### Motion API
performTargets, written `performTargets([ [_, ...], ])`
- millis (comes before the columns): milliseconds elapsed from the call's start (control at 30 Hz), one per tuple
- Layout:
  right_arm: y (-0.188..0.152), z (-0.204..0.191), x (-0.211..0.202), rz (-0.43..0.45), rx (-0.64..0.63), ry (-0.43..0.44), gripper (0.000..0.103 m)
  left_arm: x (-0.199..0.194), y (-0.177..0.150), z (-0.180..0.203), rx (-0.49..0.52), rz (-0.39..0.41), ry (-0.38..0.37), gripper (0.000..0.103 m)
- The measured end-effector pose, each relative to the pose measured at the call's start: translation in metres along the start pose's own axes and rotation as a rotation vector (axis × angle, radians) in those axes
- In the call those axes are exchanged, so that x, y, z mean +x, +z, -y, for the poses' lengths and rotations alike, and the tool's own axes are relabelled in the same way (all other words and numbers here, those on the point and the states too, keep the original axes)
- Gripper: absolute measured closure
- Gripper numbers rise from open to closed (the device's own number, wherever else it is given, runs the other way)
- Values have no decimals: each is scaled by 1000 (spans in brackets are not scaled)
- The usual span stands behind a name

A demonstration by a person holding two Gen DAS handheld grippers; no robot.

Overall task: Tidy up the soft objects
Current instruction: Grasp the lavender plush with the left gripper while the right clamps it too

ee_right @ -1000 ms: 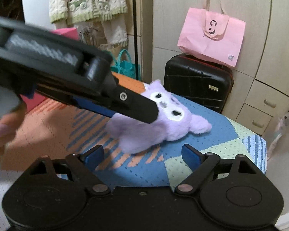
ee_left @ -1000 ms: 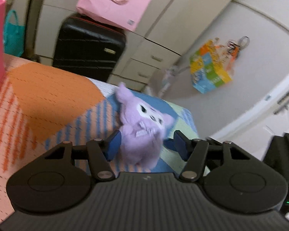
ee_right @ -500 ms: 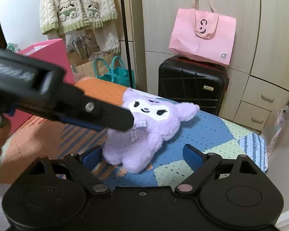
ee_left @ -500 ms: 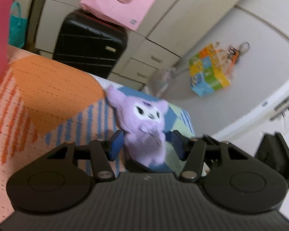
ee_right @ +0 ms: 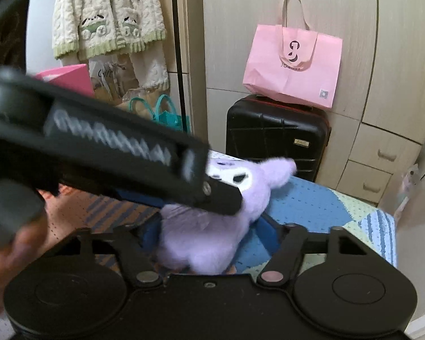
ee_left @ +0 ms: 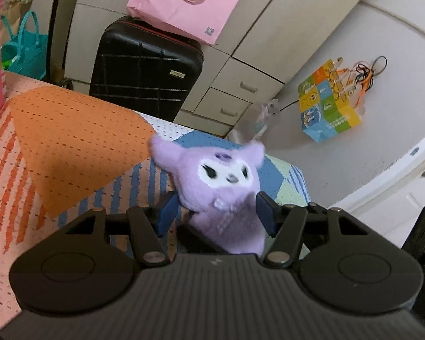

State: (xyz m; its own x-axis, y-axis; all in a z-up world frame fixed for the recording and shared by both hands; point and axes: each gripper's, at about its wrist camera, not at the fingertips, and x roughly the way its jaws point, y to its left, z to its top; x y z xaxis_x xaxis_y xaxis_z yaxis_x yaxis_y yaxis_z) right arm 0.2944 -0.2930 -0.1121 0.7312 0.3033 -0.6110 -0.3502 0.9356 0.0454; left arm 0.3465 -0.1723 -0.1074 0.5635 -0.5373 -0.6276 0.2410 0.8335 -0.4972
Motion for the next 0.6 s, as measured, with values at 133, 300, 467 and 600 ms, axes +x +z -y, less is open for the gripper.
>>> performTargets([
  [133,-2,2,-3,14,41,-9,49,2,-5,9,62,-14,3,48],
  [300,-7,1,-10,19,92,-21,52,-3,-11,19,109,-13,15,49],
  [467,-14,2,-23,27,160,-5,53,-15,-19,32,156,-24,33,49],
  [600,-20,-5,-38,36,182,-2,53,-30,-30,43,199,-30,45,49],
])
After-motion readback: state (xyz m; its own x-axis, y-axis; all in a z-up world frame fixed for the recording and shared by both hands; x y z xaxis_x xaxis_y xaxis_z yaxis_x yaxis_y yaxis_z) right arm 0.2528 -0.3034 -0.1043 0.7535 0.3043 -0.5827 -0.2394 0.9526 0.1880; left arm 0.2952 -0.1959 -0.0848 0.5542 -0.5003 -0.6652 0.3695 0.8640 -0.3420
